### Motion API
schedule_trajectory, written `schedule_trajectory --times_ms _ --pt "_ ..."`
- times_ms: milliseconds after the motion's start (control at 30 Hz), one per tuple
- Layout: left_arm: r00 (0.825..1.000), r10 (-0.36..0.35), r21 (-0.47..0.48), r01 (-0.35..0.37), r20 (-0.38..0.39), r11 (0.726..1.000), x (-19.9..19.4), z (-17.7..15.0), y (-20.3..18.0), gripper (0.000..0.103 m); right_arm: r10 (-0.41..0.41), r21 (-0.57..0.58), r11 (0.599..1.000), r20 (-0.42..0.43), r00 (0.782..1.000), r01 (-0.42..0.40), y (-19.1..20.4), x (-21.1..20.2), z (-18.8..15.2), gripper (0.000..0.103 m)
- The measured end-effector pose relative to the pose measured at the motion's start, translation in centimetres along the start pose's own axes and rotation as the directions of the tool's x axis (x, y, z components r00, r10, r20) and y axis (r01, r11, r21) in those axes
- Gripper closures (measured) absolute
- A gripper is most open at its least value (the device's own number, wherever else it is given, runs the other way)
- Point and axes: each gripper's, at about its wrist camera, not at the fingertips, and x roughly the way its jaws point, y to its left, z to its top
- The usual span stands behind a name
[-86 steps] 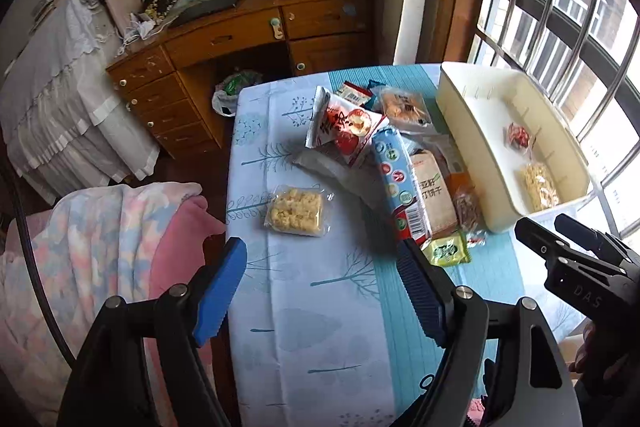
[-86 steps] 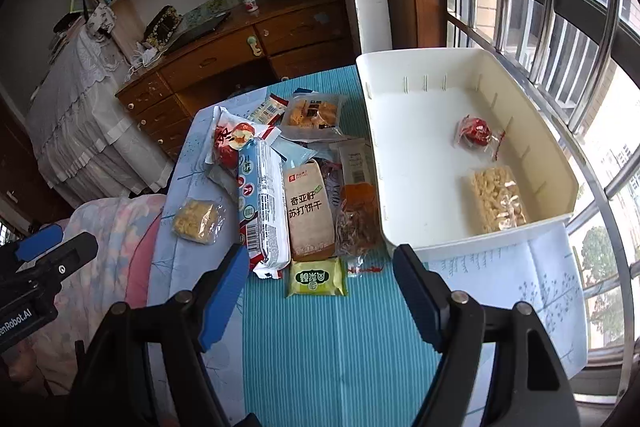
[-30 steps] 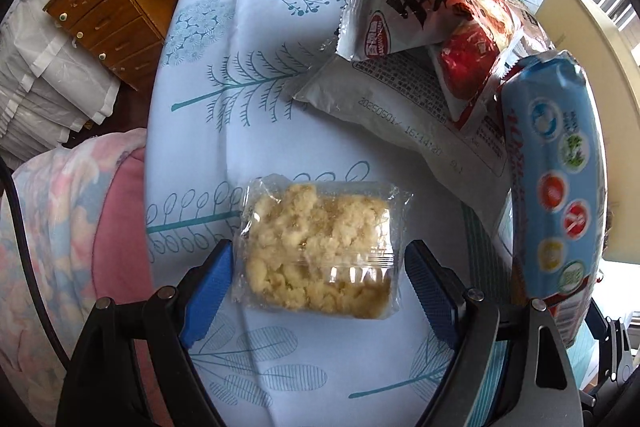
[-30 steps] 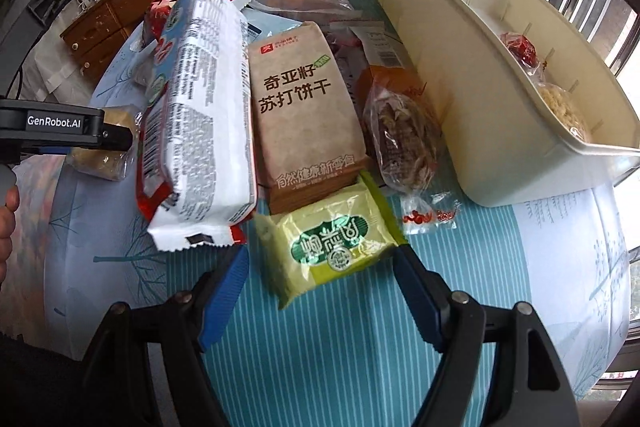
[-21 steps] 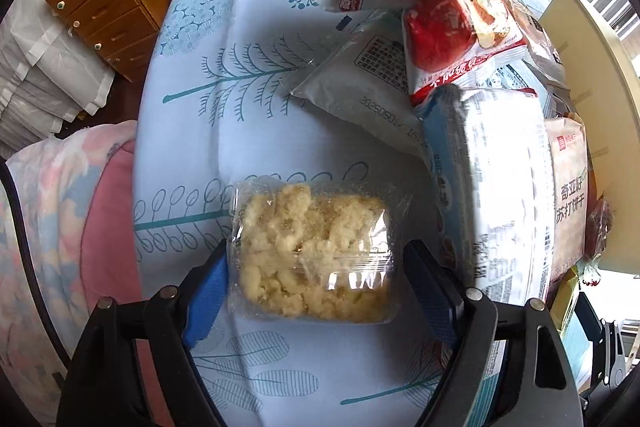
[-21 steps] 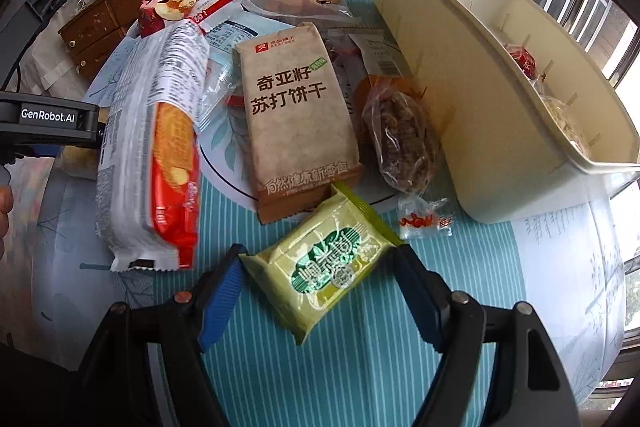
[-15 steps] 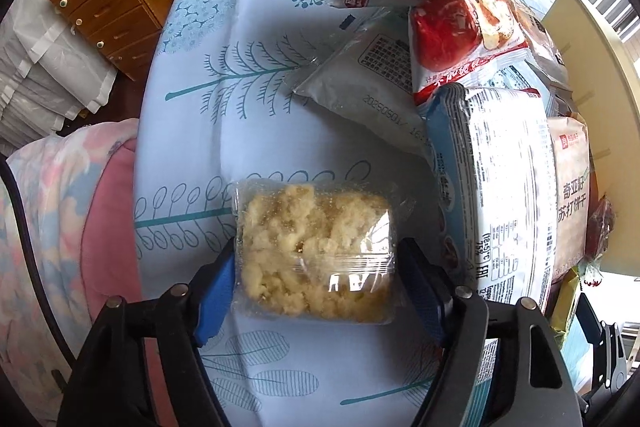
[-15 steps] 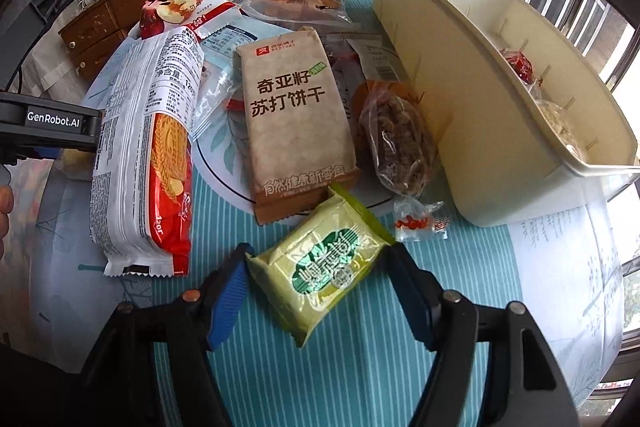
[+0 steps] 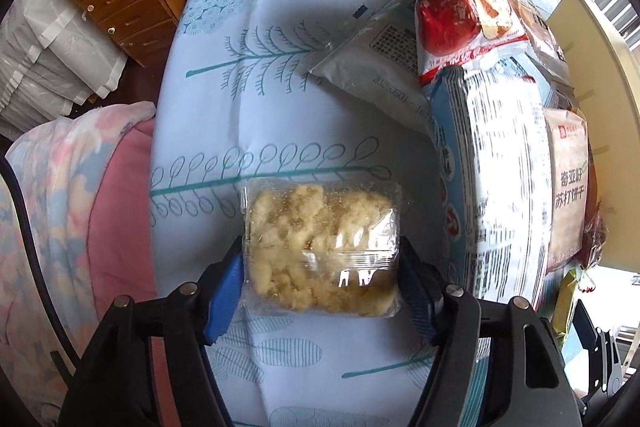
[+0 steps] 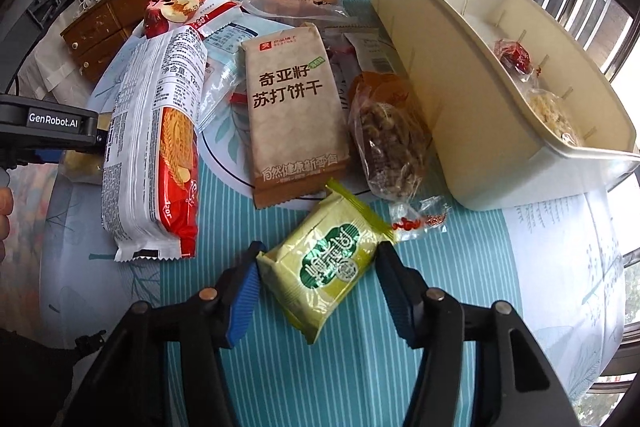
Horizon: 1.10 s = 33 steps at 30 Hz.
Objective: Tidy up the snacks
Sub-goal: 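Carry both packs over the white tray and open both tools to release them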
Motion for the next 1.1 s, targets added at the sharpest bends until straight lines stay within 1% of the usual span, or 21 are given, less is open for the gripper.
schedule_trajectory --times_ms 133,300,533,667,767,800,867,900,967,1100 --pt "1.000 0.002 -0.014 -0.002 -0.003 1.000 -0.8 -1.2 0.3 0.034 0.001 0.005 1.000 -0.008 1.000 -0.001 -0.3 -0.8 -0.4 0.047" --pt "1.000 -0.015 -0.020 0.015 0.025 1.000 -3.4 -3.0 0.6 0.034 0.006 -0.009 1.000 0.011 1.000 -0.006 -0.3 -2.9 -1.1 0.047" --pt "0.995 -0.061 -0.011 0.062 0.079 0.998 -8.3 -6.4 0.9 0.034 0.011 -0.033 0.999 0.083 0.997 -0.008 -0.1 -7.2 -1.1 0.047" --pt "0.987 -0.107 -0.001 0.108 0.117 0.994 -11.2 -8.5 0.6 0.034 0.010 -0.037 0.999 0.129 0.992 -0.005 0.0 -9.9 -1.4 0.047" --pt "0.975 -0.155 0.011 0.155 0.161 0.988 -13.3 -10.0 0.4 0.034 0.005 -0.037 0.999 0.161 0.987 0.001 0.0 -11.6 -1.4 0.047" --pt "0.968 -0.176 0.012 0.177 0.178 0.984 -14.0 -10.5 0.2 0.034 0.001 -0.039 0.999 0.171 0.985 0.005 0.1 -12.1 -1.3 0.047" --pt "0.952 -0.221 0.019 0.222 0.213 0.975 -15.0 -11.3 0.0 0.034 -0.001 -0.047 0.999 0.191 0.982 0.011 0.3 -13.1 -1.3 0.047" --pt "0.945 -0.235 0.026 0.235 0.227 0.972 -15.5 -11.6 -0.2 0.034 -0.002 -0.053 0.998 0.202 0.979 0.013 0.3 -13.5 -1.3 0.047" --pt "0.926 -0.268 0.039 0.267 0.265 0.963 -16.6 -12.3 -0.6 0.034 -0.002 -0.066 0.998 0.226 0.974 0.018 0.5 -14.4 -1.3 0.047" --pt "0.895 -0.308 0.069 0.302 0.322 0.951 -18.8 -13.1 -1.9 0.034 0.013 -0.088 0.996 0.269 0.963 0.011 0.2 -15.6 -1.4 0.047"
